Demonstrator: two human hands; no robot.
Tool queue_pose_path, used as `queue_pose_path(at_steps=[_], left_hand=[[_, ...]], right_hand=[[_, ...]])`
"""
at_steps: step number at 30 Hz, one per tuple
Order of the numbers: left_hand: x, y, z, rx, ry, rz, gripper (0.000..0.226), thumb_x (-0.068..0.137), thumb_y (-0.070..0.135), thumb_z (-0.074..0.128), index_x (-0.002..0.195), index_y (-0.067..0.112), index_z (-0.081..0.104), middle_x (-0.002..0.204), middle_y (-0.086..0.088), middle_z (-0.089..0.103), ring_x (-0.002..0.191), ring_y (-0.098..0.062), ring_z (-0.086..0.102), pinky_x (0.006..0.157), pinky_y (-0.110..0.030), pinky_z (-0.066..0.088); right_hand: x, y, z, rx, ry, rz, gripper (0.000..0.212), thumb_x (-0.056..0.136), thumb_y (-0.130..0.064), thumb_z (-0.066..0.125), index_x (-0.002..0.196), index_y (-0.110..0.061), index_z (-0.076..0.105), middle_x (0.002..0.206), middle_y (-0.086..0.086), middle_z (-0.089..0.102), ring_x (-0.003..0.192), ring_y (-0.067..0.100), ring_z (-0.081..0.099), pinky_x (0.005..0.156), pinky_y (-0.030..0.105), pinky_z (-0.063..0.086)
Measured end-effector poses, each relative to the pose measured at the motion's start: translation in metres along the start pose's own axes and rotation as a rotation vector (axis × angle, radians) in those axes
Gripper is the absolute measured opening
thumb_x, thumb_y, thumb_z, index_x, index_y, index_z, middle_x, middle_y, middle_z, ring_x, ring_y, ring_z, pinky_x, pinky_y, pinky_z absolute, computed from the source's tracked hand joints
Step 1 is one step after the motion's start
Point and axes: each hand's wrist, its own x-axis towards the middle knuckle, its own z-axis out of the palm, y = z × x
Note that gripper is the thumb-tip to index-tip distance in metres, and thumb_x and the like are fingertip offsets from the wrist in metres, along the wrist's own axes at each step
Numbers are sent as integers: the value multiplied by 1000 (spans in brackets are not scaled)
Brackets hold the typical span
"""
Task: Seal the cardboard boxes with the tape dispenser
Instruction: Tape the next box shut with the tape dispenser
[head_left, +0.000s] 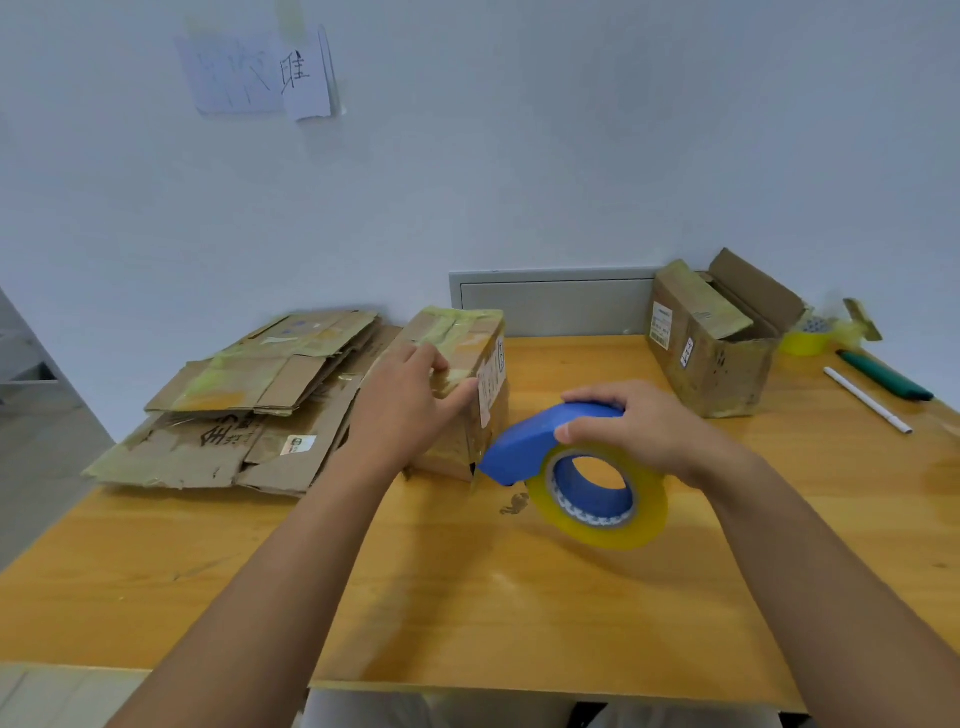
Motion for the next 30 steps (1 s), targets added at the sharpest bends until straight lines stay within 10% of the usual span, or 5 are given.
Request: queue_pose_path(at_steps=[11, 30], left_hand=[[-4, 8, 21, 87, 260, 116, 44, 87, 46, 70, 104, 6, 70, 106, -9, 69, 101, -30, 60, 88, -39, 47], [9, -3, 17, 119, 130, 201, 31, 91, 40, 65, 112, 18, 70, 111, -2, 70, 102, -28, 62, 79, -38, 46]], right_hand=[[23, 36, 36, 112, 580, 20, 68, 81, -53, 75, 140, -31, 51, 125, -13, 55, 107, 12, 55, 81, 24, 43], [51, 46, 63, 79, 652, 47, 71, 86, -52, 70, 146, -24, 45, 136, -1, 55, 118, 22, 54, 96, 44, 51]])
